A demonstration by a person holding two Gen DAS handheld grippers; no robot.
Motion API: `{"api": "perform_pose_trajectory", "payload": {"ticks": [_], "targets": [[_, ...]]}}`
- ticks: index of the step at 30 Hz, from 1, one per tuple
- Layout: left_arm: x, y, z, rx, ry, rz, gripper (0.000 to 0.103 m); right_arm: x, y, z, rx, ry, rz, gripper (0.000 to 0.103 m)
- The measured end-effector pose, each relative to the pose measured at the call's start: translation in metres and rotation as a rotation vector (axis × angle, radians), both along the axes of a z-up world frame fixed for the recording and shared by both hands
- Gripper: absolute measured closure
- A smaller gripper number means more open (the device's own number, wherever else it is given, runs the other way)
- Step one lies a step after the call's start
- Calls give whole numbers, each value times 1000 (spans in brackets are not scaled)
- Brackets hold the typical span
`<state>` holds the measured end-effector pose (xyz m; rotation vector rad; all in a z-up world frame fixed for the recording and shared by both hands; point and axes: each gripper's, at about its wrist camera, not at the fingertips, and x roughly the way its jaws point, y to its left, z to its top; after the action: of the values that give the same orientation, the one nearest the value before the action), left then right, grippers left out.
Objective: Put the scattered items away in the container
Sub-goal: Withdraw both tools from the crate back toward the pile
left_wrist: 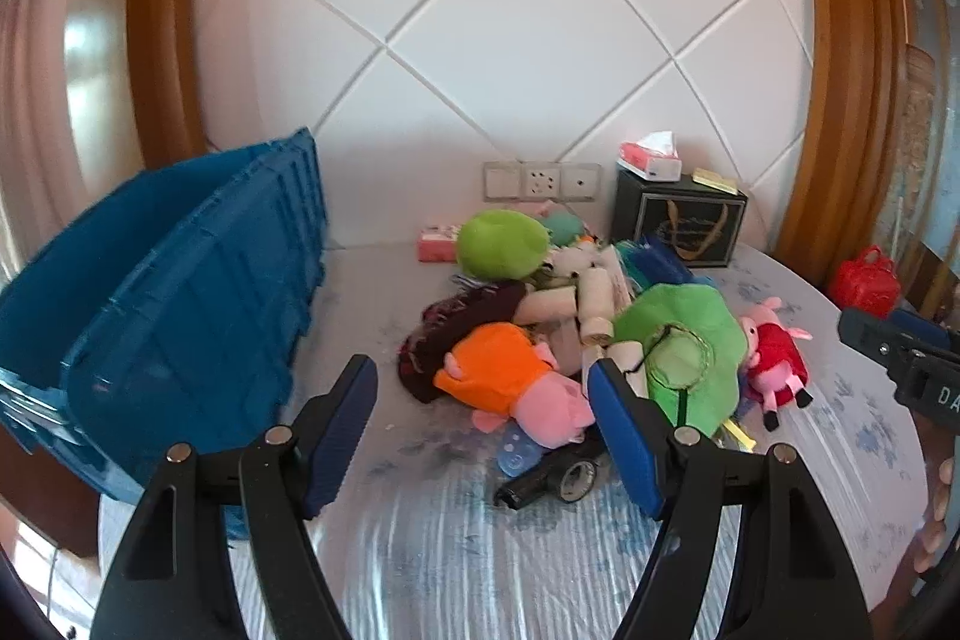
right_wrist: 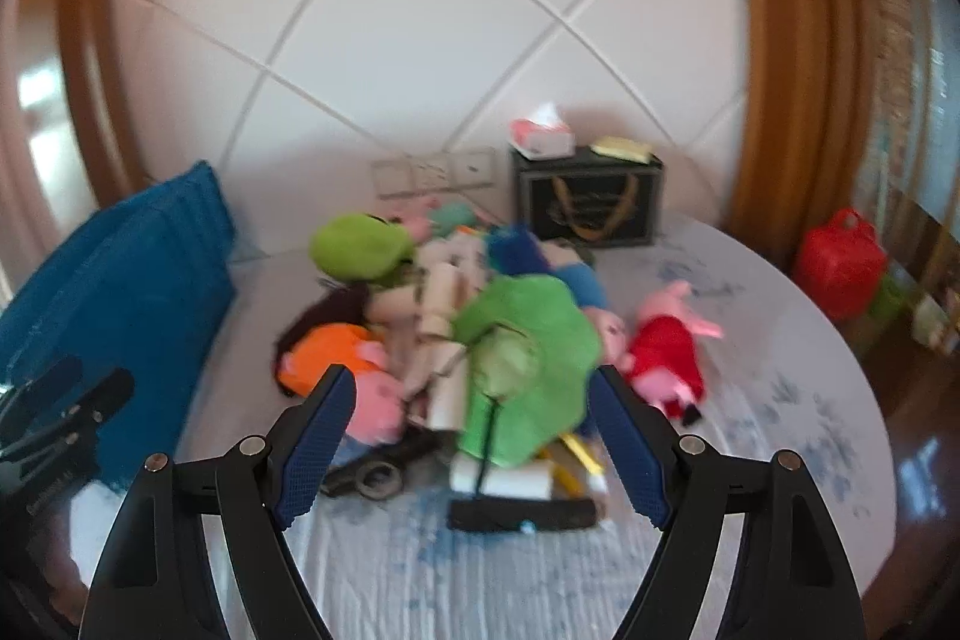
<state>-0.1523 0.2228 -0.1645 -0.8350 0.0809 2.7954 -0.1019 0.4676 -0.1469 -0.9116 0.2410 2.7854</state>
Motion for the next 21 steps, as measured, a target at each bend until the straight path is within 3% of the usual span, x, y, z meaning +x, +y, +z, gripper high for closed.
{"api": "perform_pose_trajectory", "payload": {"ticks": [5,9,16,21], "targets": [[-22,3,-40,-10,-79,5,31,9,21,-30,6,-72,-72,23],[-35,11,-80,-62,-157,-1,31,6,44,-66,-34,-150,-105,23],[-54,31,-143,-69,-293,1,31,-20,70,-134,-83,-302,-51,23],[-73,59,-173,-95,-323,-20,31,-34,78,-167,-115,-362,-25,23]]}}
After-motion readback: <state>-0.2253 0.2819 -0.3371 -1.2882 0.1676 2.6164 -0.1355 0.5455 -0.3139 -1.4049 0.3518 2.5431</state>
